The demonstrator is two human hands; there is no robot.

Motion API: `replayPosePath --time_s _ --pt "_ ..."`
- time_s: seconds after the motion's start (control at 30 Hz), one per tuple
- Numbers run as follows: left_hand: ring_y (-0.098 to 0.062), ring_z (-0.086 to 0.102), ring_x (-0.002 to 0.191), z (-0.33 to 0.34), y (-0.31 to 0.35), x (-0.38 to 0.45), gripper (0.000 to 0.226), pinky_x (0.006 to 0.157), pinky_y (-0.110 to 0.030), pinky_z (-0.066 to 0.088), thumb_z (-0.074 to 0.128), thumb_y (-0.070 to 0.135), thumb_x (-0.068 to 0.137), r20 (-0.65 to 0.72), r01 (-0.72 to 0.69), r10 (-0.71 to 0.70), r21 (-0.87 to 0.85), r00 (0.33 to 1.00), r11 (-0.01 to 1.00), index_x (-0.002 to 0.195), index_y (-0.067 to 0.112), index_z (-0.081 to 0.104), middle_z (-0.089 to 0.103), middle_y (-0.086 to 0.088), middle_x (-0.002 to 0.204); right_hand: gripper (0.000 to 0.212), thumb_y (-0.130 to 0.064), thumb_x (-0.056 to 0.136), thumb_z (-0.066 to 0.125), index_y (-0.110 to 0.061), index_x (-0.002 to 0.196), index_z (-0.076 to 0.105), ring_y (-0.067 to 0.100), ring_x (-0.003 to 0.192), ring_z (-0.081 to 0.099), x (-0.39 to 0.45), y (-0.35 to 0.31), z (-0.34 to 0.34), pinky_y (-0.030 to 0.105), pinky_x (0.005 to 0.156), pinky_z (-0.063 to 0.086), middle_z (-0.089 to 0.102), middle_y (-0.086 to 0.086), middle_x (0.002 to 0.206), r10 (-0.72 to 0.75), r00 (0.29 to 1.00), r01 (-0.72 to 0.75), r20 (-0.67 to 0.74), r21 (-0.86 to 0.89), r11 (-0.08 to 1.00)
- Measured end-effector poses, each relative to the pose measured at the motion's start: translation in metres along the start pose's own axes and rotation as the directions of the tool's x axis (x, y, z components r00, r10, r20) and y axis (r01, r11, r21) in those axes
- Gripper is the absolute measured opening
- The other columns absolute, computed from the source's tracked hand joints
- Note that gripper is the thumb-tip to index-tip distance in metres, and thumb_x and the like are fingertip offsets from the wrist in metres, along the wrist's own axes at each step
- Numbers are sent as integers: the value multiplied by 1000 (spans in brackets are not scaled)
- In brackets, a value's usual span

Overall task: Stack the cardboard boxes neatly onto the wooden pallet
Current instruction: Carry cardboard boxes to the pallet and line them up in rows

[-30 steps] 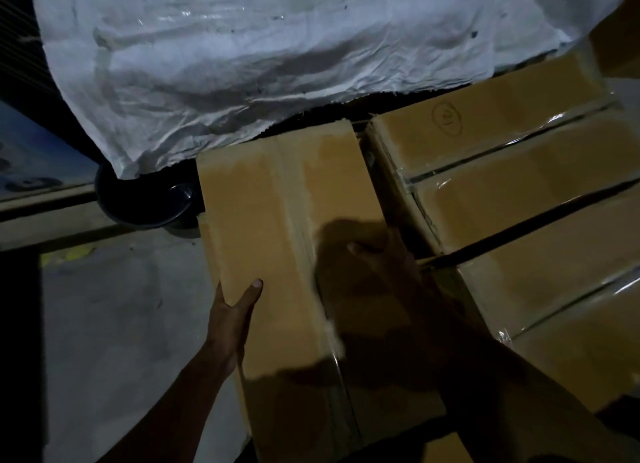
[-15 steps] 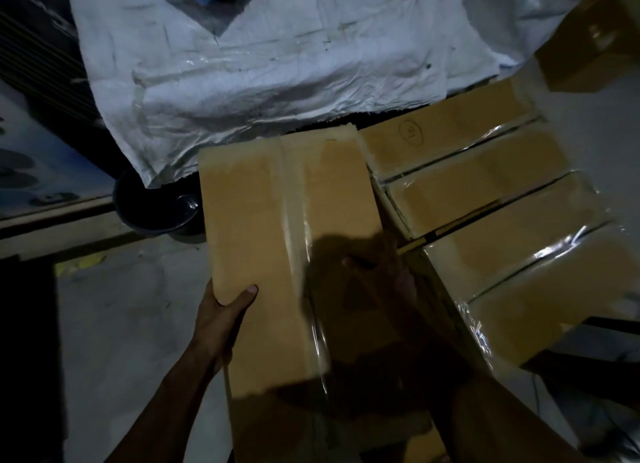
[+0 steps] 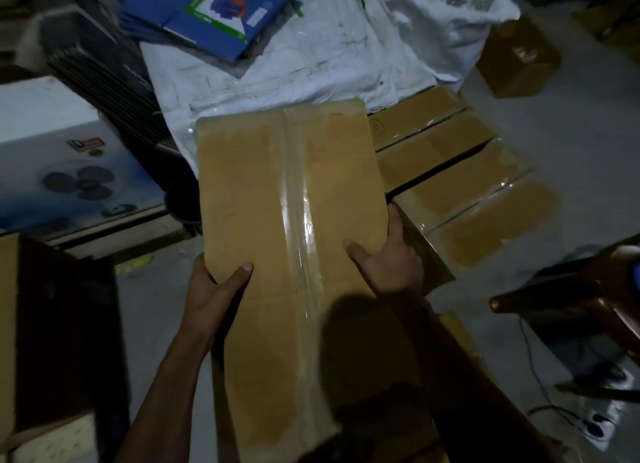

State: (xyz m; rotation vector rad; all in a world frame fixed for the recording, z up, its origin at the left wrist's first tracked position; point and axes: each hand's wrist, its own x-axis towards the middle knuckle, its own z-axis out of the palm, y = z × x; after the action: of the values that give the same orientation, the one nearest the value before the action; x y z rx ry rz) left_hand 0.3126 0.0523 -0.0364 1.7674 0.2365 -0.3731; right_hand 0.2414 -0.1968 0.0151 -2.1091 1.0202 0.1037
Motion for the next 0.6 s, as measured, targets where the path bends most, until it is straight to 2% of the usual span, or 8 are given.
replayPosePath --time_s 0.17,0.3,0.37,0.43,0.53,0.6 --pt "-14 65 104 -44 -8 -91 61 91 -42 54 79 31 80 -8 -74 74 35 997 997 133 18 52 67 0 120 103 -71 78 63 -40 154 2 32 128 50 -98 34 -9 53 109 36 51 -1 142 -142 987 143 -74 3 990" --pt "-11 63 103 -77 -12 -159 67 93 -44 53 80 38 79 -47 -107 110 59 993 993 134 21 49 64 5 119 102 -64 83 65 -40 156 -1 33 128 49 -164 41 -17 49 106 34 49 2 144 -192 979 193 -69 0 981" --pt "-8 59 101 -96 -10 -187 63 95 -42 50 79 35 81 -78 -120 126 72 989 990 134 24 45 60 8 116 102 -63 84 65 -40 156 -2 34 128 49 -192 40 -17 48 106 34 49 3 145 -211 975 211 -70 -17 977" --pt "-12 58 106 -113 -9 -208 65 97 -44 49 79 34 82 -102 -132 140 76 985 988 135 28 43 58 6 119 101 -62 85 64 -41 157 -3 34 129 48 -214 37 -14 48 108 33 49 4 147 -226 972 225 -63 -19 974" --pt "-20 55 115 -143 -8 -239 76 101 -51 47 79 44 77 -148 -122 134 87 980 989 140 27 40 55 5 124 99 -63 85 64 -44 156 -2 34 131 47 -245 26 -6 49 108 32 48 3 149 -271 962 271 -30 -27 962" --pt "-21 56 117 -163 -9 -255 89 101 -54 46 77 59 67 -190 -111 128 100 973 989 141 29 38 56 5 127 99 -63 84 64 -45 156 -1 34 133 46 -261 18 3 50 107 33 46 2 150 -304 952 304 -26 -23 952"
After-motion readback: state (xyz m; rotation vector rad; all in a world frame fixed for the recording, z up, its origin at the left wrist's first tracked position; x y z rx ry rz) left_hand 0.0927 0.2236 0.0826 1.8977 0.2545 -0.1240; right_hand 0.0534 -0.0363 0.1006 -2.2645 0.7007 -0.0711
